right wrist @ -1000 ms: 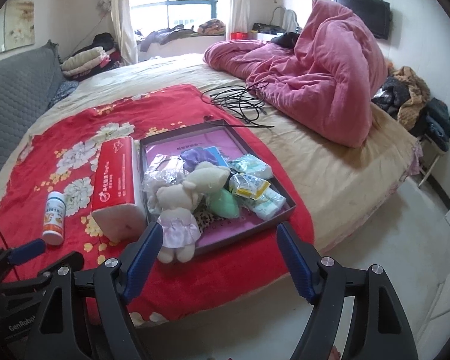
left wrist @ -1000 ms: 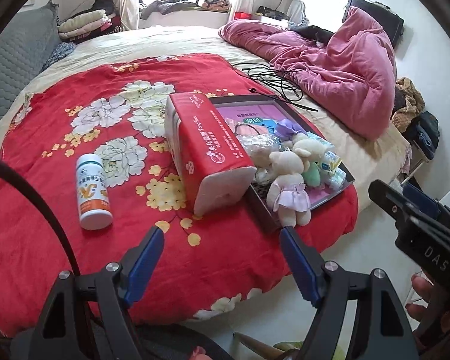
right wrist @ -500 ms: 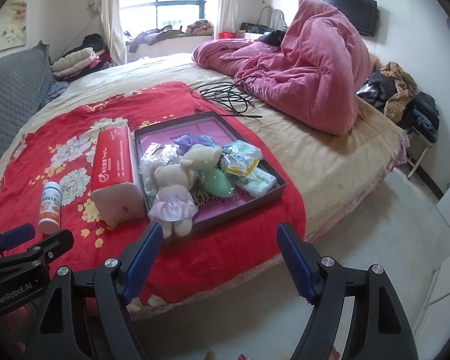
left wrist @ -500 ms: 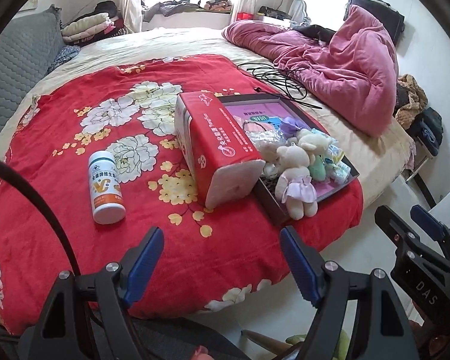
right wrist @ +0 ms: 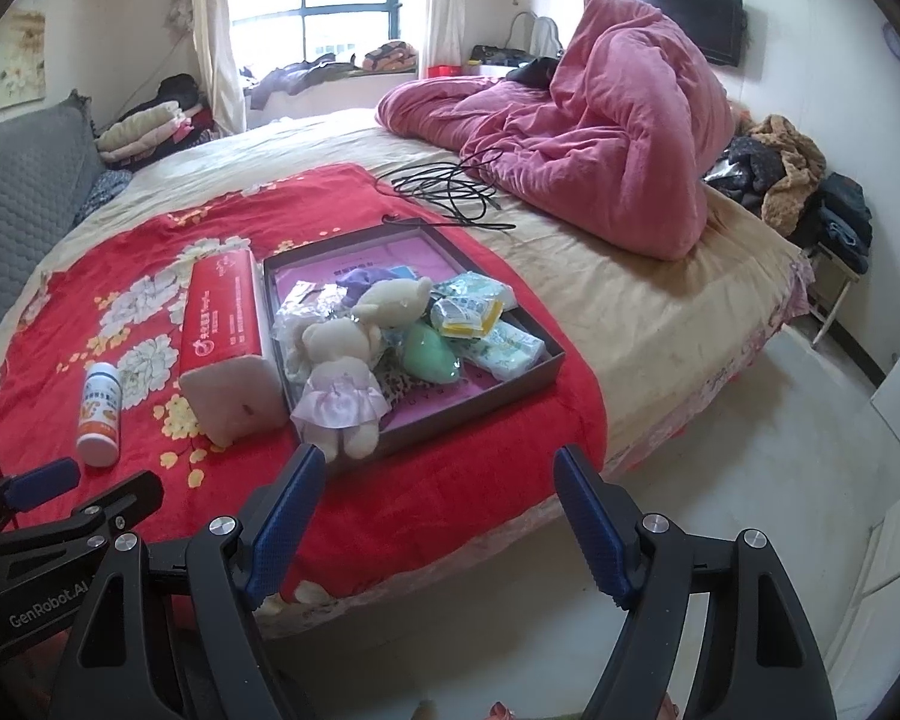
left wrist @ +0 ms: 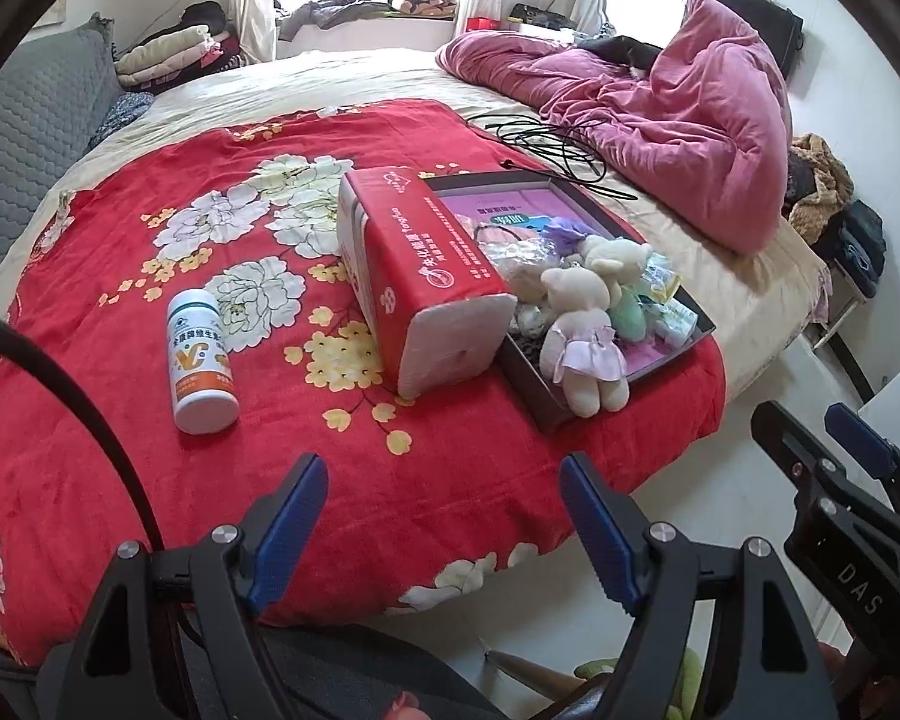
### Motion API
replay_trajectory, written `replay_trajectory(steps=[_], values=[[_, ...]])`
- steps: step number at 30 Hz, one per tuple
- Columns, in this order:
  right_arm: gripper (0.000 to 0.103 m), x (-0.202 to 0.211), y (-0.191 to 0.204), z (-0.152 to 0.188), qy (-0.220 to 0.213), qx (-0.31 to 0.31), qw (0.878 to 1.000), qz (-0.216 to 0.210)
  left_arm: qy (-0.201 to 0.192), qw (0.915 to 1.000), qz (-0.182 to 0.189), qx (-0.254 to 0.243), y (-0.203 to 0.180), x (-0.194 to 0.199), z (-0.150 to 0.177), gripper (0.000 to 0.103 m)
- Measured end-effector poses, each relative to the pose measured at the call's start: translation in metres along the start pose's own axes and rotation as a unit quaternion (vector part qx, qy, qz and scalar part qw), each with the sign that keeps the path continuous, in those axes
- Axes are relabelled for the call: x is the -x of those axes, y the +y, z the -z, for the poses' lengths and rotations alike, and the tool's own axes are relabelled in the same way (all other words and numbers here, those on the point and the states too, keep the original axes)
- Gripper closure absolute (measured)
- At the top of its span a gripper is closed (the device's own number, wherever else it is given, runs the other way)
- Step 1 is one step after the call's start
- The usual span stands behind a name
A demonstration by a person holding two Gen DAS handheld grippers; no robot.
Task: Organize soft objects
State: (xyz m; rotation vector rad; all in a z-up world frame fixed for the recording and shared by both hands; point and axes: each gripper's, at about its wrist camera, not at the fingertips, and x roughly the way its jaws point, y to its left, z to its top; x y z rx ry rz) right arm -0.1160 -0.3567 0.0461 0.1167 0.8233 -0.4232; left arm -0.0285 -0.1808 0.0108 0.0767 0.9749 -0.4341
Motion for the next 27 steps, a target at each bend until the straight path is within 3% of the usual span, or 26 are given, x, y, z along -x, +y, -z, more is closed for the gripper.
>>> replay_trajectory(steps=[27], values=[[0.024, -0.002, -0.005, 0.022, 0.026, -0.01, 1.0, 0.002, 0.016, 0.9998, -0.007, -0.014, -0.009, -0.011, 0.011, 0.024]])
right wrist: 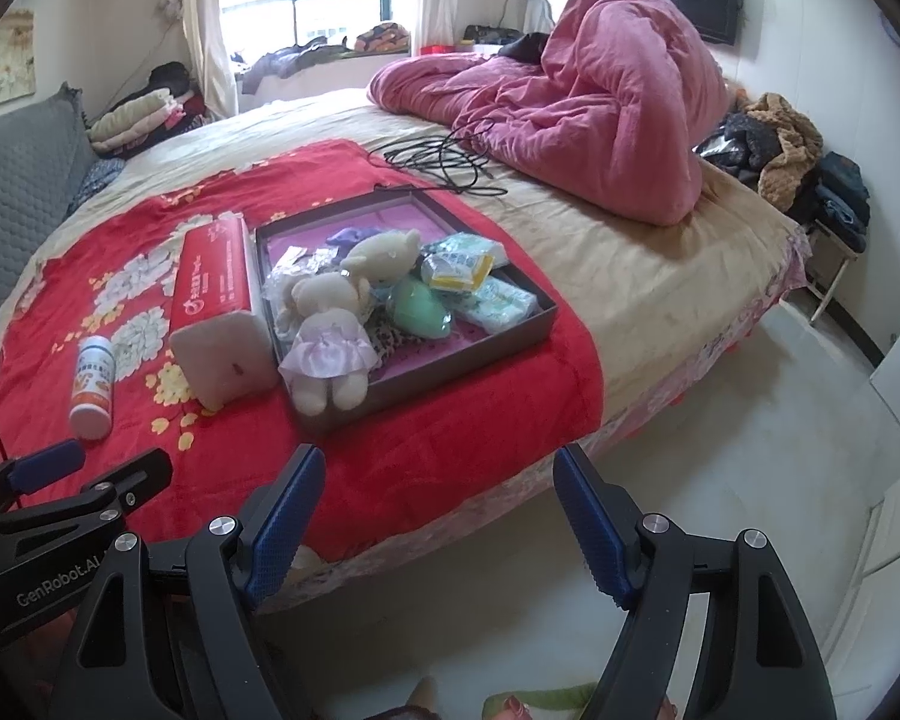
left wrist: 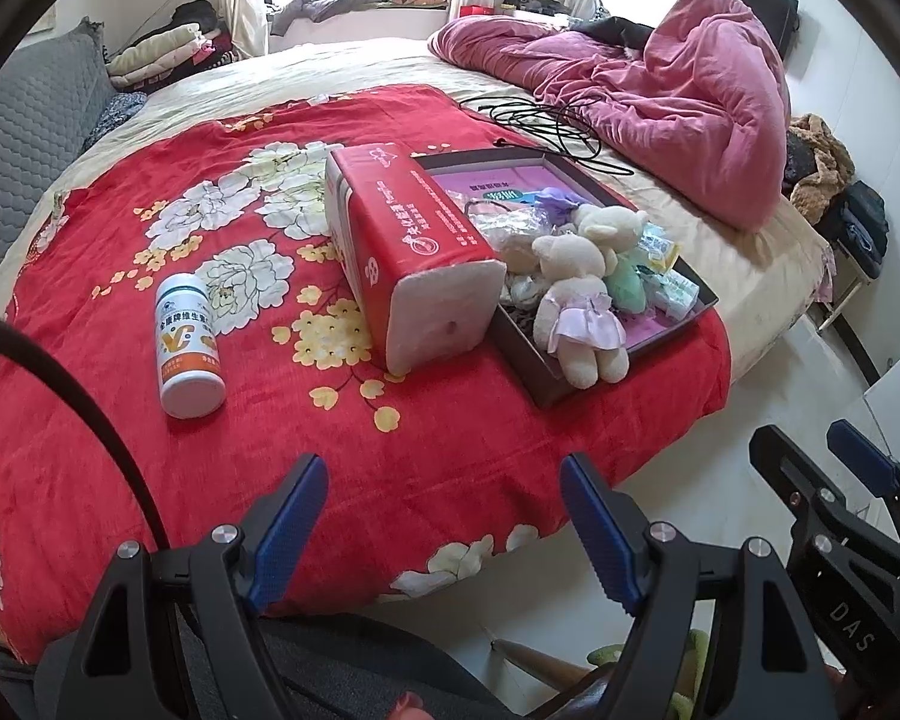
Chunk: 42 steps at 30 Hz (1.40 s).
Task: Organize soft objects
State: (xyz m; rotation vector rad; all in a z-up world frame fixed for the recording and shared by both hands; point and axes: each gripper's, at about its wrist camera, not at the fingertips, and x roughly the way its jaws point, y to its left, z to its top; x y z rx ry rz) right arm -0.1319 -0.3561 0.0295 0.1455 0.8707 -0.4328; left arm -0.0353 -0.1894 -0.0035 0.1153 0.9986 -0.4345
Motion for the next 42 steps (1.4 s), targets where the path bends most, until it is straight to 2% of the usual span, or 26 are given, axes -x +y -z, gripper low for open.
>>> replay_trajectory(steps=[42], values=[[0.024, 0.0012, 0.0016, 0.0007, -0.001, 0.002, 1.0, -0.006, 0.001, 1.0, -0.005, 0.002, -0.0007, 0.0014, 0.0031, 0.024]])
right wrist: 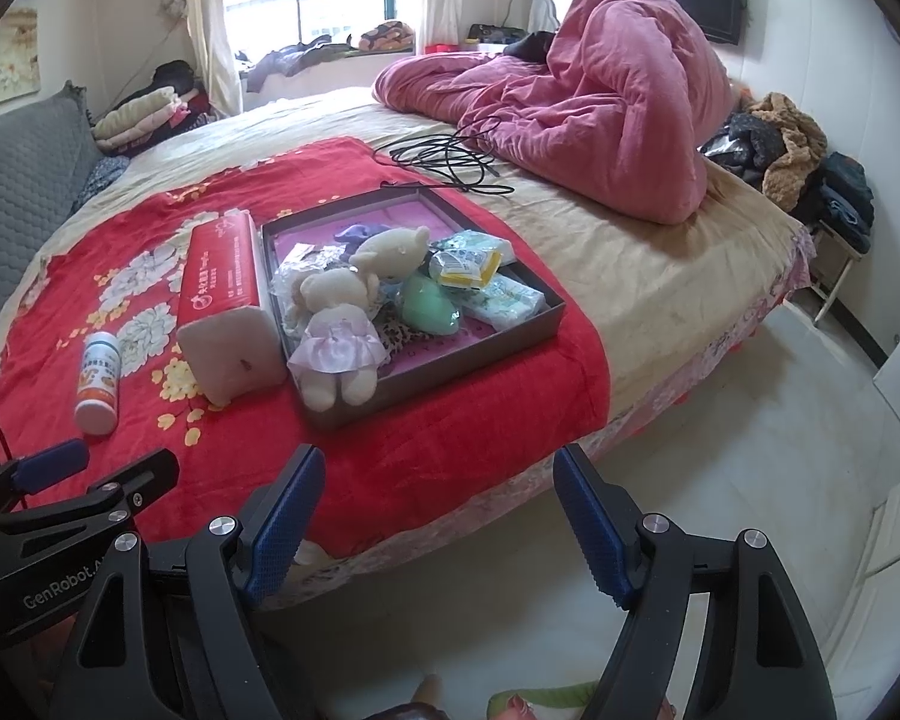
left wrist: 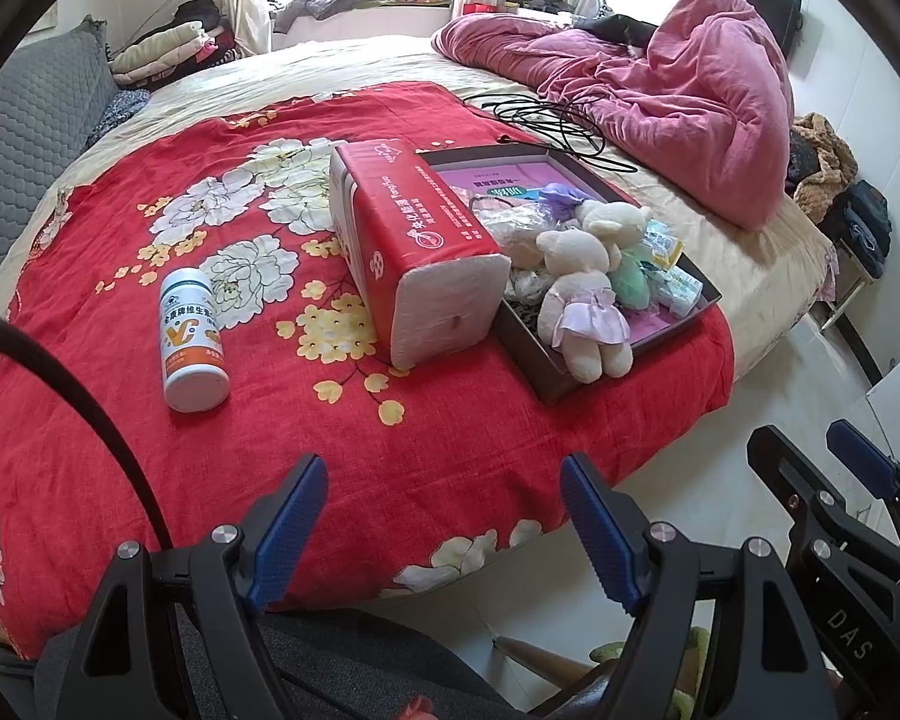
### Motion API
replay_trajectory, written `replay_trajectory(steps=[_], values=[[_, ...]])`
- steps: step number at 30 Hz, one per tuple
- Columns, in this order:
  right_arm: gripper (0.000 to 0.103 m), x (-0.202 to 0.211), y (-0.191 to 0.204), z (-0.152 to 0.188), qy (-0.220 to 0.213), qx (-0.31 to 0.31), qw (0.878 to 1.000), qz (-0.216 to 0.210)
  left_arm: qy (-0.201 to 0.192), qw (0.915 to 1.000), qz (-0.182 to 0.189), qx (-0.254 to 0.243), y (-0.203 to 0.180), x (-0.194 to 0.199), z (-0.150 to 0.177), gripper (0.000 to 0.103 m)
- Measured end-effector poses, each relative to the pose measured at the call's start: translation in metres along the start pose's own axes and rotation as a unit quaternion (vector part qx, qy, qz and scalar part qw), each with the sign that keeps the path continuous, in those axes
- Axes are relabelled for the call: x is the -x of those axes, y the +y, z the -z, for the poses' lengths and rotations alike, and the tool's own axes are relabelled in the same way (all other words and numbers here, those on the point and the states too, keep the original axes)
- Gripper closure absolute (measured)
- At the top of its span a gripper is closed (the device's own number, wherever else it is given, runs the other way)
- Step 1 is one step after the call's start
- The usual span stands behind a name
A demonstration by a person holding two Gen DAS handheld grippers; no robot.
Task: Organize soft objects
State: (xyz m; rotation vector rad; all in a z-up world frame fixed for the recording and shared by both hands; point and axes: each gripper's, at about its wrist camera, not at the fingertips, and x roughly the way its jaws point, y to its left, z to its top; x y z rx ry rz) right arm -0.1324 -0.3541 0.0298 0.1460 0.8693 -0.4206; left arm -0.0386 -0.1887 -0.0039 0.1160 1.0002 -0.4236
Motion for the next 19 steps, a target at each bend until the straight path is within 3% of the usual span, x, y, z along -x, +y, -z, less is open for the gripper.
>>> replay_trajectory(steps=[19], values=[[0.024, 0.0011, 0.0002, -0.0029, -0.002, 0.002, 1.0, 0.002, -0.001, 1.0, 0.001, -0.003, 0.0006, 0.0006, -0.0013, 0.024]])
